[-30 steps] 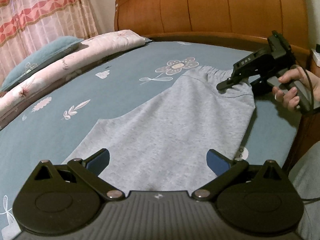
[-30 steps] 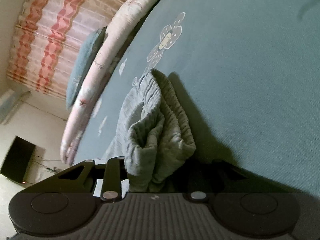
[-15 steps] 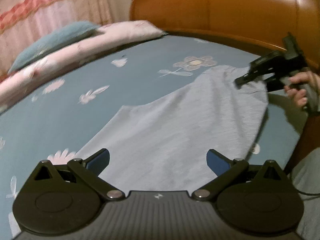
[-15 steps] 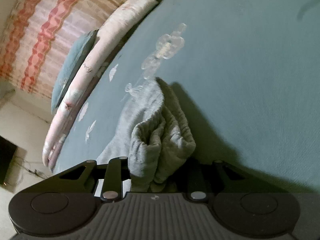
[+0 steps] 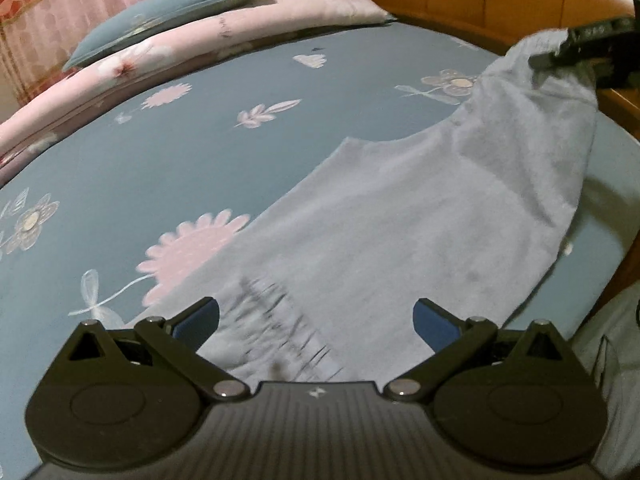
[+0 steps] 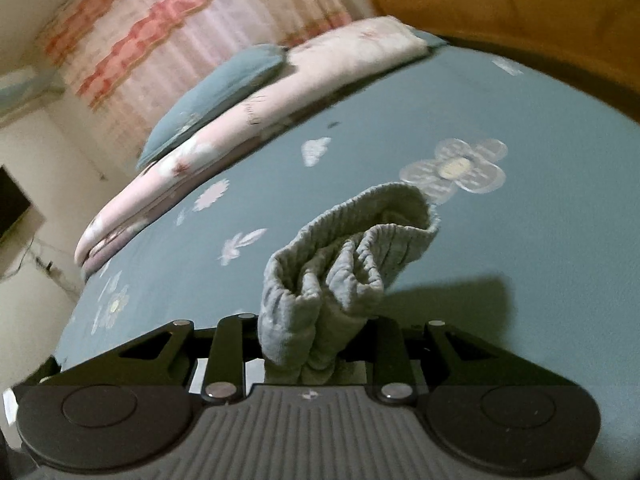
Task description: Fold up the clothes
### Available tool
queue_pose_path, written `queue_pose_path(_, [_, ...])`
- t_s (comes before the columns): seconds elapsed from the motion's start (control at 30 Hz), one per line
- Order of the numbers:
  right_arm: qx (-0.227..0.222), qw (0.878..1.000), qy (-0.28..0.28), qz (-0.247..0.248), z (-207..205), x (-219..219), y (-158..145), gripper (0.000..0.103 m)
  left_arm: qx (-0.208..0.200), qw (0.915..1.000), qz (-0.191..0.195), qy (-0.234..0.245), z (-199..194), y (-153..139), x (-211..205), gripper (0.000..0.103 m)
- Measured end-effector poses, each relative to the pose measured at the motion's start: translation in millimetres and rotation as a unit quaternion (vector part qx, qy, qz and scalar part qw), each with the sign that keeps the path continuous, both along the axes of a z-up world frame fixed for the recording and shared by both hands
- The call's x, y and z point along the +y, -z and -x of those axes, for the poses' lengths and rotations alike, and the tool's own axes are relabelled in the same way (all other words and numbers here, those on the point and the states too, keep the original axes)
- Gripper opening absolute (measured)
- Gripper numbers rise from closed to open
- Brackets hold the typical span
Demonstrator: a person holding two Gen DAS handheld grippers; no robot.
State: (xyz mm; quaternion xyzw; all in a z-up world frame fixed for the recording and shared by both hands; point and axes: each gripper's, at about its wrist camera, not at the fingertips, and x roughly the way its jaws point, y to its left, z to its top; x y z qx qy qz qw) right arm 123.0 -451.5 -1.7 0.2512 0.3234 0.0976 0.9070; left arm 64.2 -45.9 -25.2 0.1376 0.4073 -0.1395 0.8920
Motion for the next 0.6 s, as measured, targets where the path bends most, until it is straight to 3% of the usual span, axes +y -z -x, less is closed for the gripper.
queue_pose_path(0.23, [-0.027, 0.997, -0.041, 0.057, 10, 64, -43, 0.029, -0.008, 0.9996, 0.022, -0.013, 24, -4, 40, 0.102])
queue_pose_path(0.6, [-0.056, 0.989, -0.095, 0.102, 21, 159, -80, 0.029, -0.022, 0.9973, 0.066, -0.026, 49, -5, 81, 0.102])
